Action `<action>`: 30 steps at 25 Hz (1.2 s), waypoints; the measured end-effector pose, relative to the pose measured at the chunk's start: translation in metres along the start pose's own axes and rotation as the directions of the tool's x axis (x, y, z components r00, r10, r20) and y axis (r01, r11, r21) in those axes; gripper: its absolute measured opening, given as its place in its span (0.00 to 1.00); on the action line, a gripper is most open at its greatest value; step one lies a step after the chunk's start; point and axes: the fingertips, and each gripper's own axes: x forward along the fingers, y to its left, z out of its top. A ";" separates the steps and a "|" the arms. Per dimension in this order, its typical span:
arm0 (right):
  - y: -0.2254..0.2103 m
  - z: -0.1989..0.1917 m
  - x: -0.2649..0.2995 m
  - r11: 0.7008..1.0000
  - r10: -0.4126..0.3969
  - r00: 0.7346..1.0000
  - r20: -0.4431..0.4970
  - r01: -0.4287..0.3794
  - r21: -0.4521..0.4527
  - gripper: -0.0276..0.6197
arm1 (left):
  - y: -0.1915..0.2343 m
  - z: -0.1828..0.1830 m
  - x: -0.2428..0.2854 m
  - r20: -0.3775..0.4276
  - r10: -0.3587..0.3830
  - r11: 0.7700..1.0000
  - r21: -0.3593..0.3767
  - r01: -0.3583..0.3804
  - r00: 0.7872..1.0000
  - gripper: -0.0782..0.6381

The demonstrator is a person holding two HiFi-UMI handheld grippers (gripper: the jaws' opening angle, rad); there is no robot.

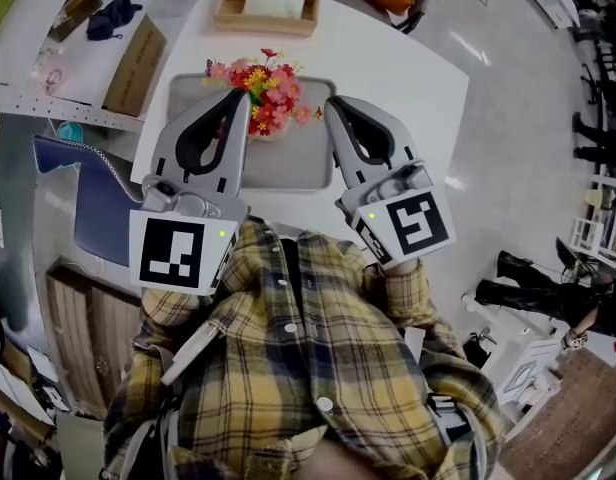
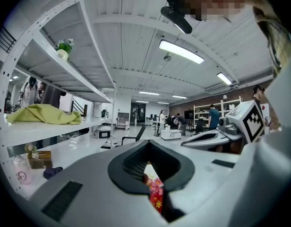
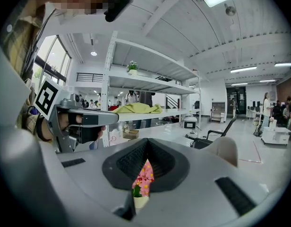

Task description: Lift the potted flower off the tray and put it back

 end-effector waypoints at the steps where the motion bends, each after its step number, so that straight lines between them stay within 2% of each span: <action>1: -0.001 0.000 0.001 1.000 -0.011 1.000 -0.002 0.011 0.005 0.04 | 0.001 0.000 0.002 -0.003 -0.010 1.000 -0.001 0.010 1.000 0.12; 8: -0.004 0.004 -0.002 0.999 -0.047 0.999 -0.007 0.047 0.015 0.04 | 0.001 0.011 0.006 0.005 -0.055 0.998 0.019 0.055 0.998 0.12; 16: -0.002 -0.006 0.016 0.998 -0.057 0.998 -0.025 0.057 0.012 0.04 | 0.022 -0.004 0.009 -0.011 -0.064 0.998 -0.009 0.064 0.998 0.12; 20: 0.005 -0.013 0.020 0.999 -0.032 0.999 -0.041 0.032 0.002 0.04 | 0.029 -0.014 0.007 -0.040 -0.063 0.998 -0.025 0.062 0.997 0.12; 27: 0.023 -0.035 0.022 0.998 0.053 0.993 -0.104 -0.051 0.027 0.05 | 0.030 -0.042 0.008 -0.107 -0.111 0.993 -0.059 0.106 0.988 0.28; 30: 0.030 -0.049 0.022 0.995 0.094 0.986 -0.135 -0.090 0.040 0.17 | 0.030 -0.054 0.007 -0.125 -0.137 0.990 -0.059 0.130 0.983 0.36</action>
